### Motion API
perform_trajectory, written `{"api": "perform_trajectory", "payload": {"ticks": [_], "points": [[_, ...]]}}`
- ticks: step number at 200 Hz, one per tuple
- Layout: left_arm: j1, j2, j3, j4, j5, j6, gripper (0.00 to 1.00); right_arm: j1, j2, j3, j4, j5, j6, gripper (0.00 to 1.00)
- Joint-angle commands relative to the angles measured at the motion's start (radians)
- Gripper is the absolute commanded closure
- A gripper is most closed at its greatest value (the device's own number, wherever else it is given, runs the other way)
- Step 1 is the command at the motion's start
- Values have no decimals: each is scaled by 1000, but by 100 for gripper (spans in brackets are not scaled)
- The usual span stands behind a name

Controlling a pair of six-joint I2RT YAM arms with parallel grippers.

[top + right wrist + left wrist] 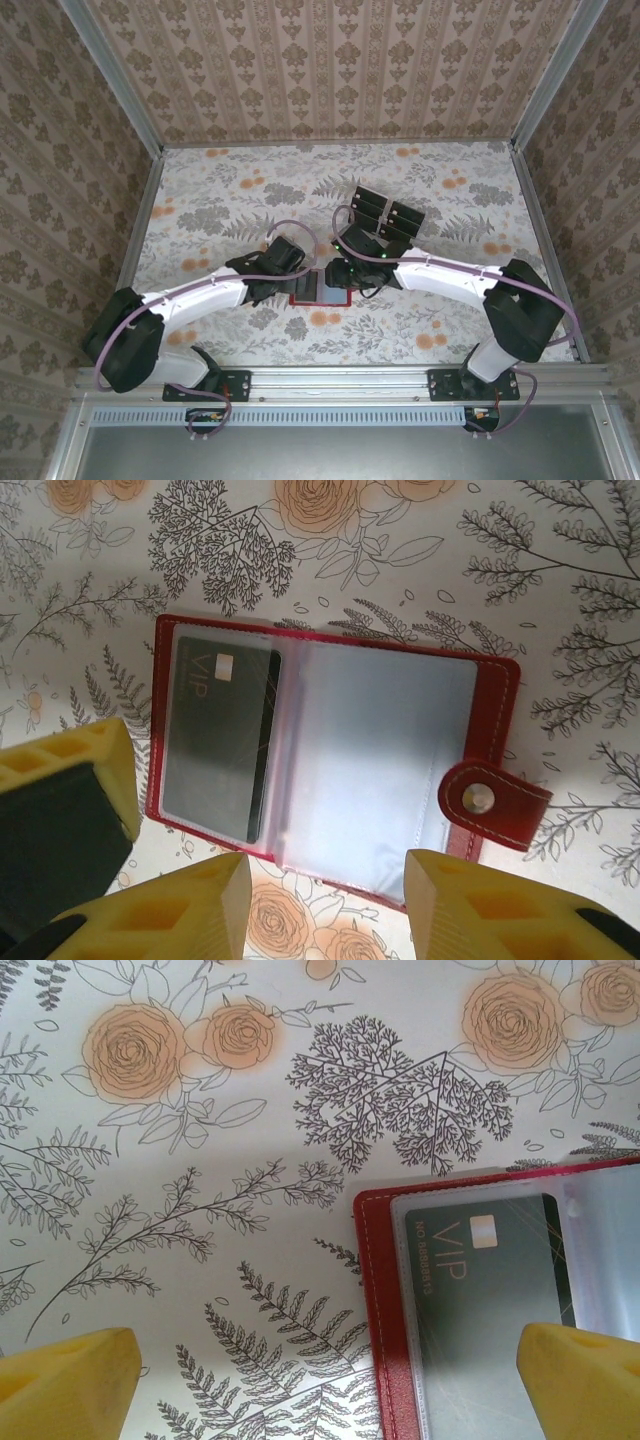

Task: Put the credit cards into the card holder
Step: Flip over the card slot on the card holder.

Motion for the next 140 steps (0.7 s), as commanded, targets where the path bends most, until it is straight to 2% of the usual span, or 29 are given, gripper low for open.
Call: {"api": "perform_trajectory", "payload": {"ticks": [1, 62, 140], "points": [[5, 26, 29, -20, 11, 7, 0, 0, 48, 48, -18, -4, -22, 55], [7, 29, 0, 12, -7, -8, 0, -21, 154, 122, -69, 7, -81, 55], [-12, 18, -22, 45, -29, -30, 0, -53, 215, 129, -67, -51, -140, 55]]}}
